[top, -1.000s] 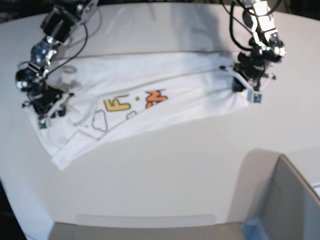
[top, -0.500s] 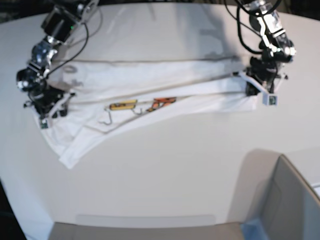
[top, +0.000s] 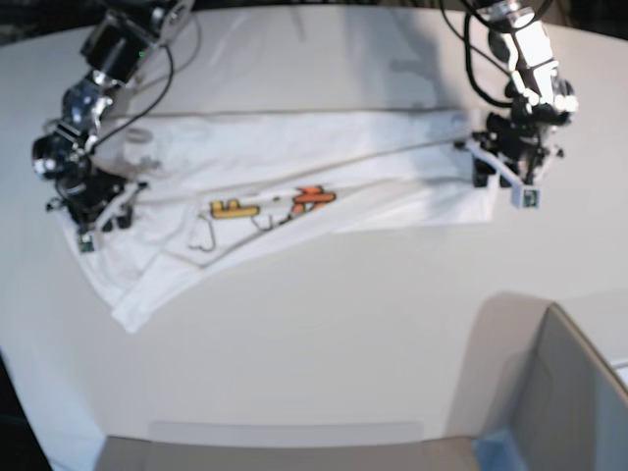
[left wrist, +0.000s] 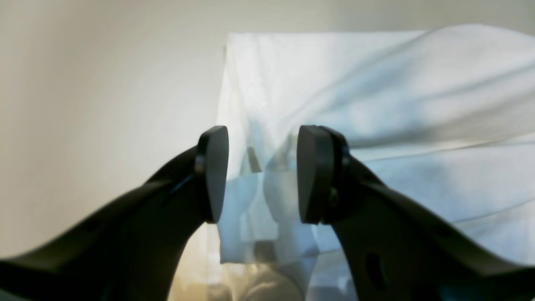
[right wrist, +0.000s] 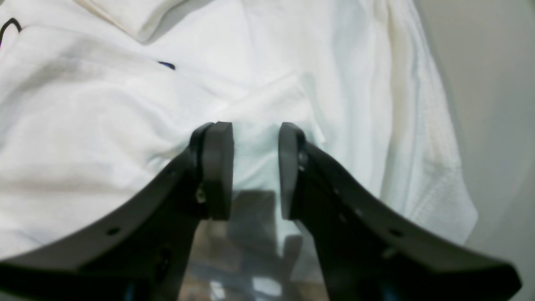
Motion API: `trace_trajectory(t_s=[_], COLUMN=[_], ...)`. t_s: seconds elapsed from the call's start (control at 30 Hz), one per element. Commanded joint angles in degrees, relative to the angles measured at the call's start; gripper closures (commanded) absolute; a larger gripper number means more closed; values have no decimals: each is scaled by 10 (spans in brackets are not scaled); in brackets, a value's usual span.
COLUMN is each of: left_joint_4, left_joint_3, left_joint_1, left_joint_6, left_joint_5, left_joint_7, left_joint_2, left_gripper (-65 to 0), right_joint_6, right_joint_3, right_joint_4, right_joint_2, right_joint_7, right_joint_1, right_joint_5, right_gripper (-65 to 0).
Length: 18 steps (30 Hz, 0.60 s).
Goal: Layout the t-shirt on the table in an organized manner, then fold the t-shirt properly
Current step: 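Release the edge with the left gripper and lift it away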
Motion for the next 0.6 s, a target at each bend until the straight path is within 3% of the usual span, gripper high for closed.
trace_trajectory(t_s=[0.0, 0.33, 0.57], left_joint_4=[9, -6, -86], left_joint_3=[10, 61, 60], left_joint_1=[-7, -28, -62], left_joint_6=[-1, -1, -1], left_joint_5=[-7, -4, -3], left_joint_7=[-9, -14, -9], left_joint_2=[-5, -7, -8], left_gripper=[-276, -275, -132], right_joint_6=[8, 8, 8], right_joint_3=[-1, -1, 0], right_joint_4=[-3, -3, -3], right_joint_2=[3, 4, 7], right_joint_7=[-38, -38, -38], right_joint_1=[-4, -4, -4], right_joint_5=[-38, -38, -38], right_gripper=[-196, -196, -196])
